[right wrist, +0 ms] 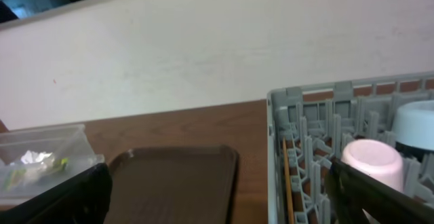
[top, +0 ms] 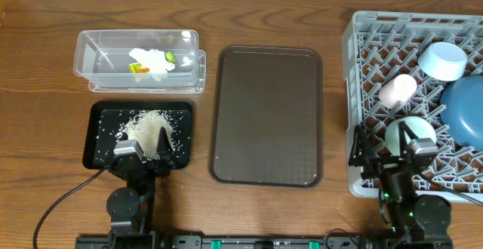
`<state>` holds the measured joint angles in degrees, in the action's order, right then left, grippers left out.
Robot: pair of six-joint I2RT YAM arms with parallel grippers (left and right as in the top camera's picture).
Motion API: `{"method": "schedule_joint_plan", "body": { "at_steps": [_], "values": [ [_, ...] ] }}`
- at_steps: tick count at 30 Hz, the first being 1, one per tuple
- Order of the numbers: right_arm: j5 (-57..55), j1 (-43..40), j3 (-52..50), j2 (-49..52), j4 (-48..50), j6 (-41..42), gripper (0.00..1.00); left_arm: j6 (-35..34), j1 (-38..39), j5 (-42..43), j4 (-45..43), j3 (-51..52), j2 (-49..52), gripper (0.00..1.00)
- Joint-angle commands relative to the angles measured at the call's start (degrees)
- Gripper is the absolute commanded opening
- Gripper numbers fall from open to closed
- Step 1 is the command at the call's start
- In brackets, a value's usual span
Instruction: Sort waste into correct bins and load items into the dishwasher rack
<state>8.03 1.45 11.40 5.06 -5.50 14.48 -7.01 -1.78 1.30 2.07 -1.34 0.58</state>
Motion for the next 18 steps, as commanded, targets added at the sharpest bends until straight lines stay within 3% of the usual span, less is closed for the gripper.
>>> {"method": "schedule_joint_plan", "body": {
  "at_steps": [1,9,18],
  "values": [
    [0.3,0.4,-4.1,-2.6,3.3,0.5,0.99,1.0,-0.2,-1.1,2.0,1.1,-0.3,0.9],
    [-3.9,0.5,-11.2,-4.8,11.4,1.8,0.99,1.0,-0.2,-1.1,2.0,1.1,-0.3,0.9],
    [-8.3,0.5,-11.1,-4.8,7.5,-5.9,0.99,1.0,-0.2,-1.1,2.0,1.1,-0.3,0.9]
  ]
}}
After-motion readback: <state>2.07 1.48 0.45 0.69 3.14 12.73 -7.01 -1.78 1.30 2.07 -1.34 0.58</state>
